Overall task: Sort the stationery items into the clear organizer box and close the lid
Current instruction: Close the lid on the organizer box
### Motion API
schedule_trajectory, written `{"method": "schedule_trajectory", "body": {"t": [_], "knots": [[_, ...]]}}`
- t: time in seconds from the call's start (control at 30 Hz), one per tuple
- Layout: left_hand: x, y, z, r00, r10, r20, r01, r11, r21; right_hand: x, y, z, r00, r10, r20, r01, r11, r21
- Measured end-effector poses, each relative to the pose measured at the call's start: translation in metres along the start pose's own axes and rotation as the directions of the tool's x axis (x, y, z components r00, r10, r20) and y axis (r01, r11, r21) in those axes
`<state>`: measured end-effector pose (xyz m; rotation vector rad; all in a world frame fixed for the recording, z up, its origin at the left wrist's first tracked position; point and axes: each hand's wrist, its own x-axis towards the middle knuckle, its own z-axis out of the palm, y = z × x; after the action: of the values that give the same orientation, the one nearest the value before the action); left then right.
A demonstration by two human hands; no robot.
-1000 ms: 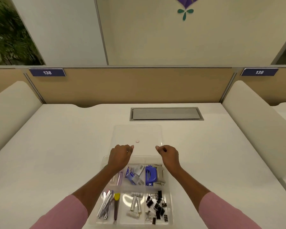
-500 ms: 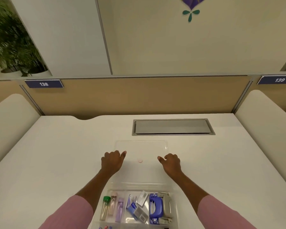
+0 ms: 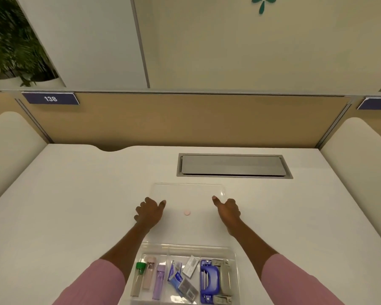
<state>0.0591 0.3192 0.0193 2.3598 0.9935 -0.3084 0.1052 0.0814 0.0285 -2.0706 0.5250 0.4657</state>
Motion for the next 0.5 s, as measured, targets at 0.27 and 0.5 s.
{"method": "schedule_trajectory", "body": {"t": [0.27, 0.5], "knots": [[-0.022, -0.002, -0.031, 0.995, 0.085, -0.050, -0.099, 0.906, -0.411, -0.025, -0.014, -0.024, 0.998, -0.033, 0.051, 0.019, 0.968, 0.251], [-0.049, -0.015, -0.057, 1.000, 0.006, -0.029, -0.027, 0.582, -0.813, -0.063, -0.010, -0.043, 0.992, -0.122, -0.002, 0.114, 0.918, 0.381]]}}
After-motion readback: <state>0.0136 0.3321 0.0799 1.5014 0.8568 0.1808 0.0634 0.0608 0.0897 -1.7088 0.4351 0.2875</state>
